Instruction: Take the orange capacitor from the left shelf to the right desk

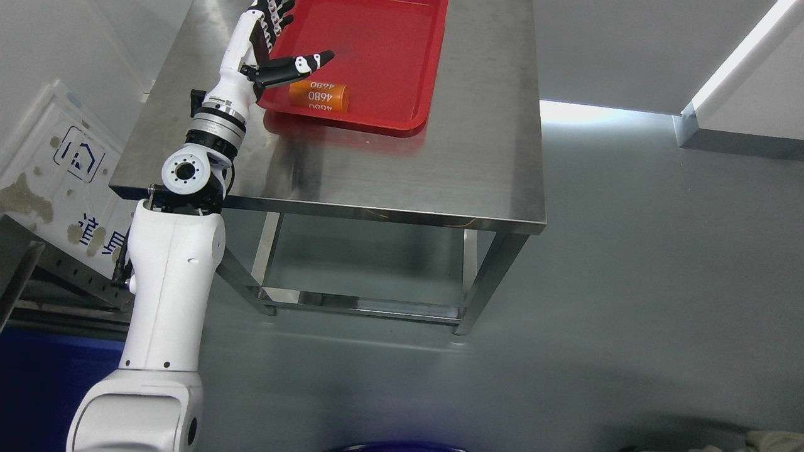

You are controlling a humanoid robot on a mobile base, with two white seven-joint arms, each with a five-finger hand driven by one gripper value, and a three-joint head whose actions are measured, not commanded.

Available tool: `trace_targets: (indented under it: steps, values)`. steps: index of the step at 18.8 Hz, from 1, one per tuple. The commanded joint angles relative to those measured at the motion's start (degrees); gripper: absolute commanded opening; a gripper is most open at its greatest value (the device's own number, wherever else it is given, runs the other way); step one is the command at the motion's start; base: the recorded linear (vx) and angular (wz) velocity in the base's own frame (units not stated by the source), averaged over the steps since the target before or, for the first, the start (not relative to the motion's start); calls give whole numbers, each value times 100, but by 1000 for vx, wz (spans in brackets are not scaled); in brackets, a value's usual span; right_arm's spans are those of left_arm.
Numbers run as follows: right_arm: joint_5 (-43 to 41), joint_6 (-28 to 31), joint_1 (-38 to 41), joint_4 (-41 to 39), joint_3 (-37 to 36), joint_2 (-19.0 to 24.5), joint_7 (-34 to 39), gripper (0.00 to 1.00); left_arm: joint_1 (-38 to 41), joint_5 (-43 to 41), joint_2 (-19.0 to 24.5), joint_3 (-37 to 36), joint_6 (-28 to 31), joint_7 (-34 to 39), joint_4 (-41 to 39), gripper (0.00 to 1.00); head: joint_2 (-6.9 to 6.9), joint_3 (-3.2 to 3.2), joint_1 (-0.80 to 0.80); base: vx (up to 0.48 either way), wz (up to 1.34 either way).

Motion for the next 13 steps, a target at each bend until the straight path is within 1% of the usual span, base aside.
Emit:
trace_targets:
  steps: [1,4,8,13]
  values:
    - [0,-2,193,-132,-70,-100,0,100,241,-2,75,146,139,20,-1219,100,0,0,0,0,0]
    - [0,-2,193,-132,-70,-100,0,100,179,-2,22,128,245,20,-1211,100,0,0,0,0,0]
    - [0,-2,193,-132,-70,-100,0,100,407,-2,-119,-109,499,29,-1211,100,0,0,0,0,0]
    - [0,-2,193,-132,-70,-100,0,100,443,-2,-128,-188,597,29,-1202,100,0,0,0,0,0]
